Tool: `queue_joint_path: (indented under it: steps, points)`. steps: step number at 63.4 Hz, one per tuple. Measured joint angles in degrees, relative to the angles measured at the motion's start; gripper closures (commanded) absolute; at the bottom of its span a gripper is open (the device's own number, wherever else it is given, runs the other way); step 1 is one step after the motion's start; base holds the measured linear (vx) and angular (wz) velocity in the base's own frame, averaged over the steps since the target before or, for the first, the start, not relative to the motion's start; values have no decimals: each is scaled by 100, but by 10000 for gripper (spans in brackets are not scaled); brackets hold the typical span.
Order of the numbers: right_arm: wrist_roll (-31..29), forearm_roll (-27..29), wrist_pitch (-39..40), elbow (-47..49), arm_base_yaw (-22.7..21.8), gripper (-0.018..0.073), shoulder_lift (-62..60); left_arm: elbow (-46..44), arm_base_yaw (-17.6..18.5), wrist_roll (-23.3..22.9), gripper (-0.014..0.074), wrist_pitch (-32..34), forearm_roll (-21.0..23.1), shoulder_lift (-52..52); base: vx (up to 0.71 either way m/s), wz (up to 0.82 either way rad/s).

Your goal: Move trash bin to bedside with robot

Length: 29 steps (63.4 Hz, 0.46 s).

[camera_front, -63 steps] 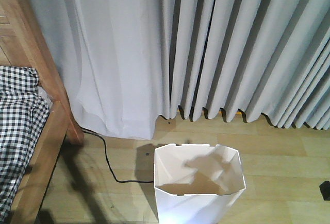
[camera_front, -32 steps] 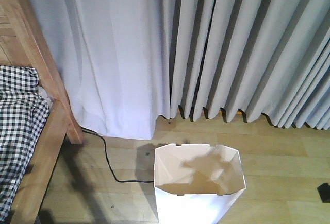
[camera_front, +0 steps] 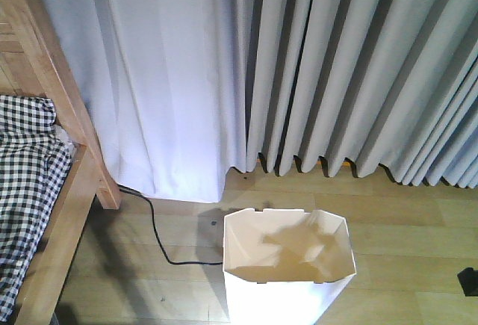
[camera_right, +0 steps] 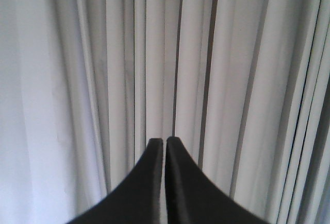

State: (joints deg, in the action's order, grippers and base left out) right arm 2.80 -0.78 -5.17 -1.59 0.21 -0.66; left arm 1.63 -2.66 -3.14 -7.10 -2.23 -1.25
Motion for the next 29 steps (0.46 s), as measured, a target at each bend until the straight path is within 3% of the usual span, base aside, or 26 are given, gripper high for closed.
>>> queue_joint_path:
  steps: [29]
  points:
    - [-5, 0, 0, 0, 0, 568, 0, 0, 0, 0, 603, 0, 0, 0, 0, 0]
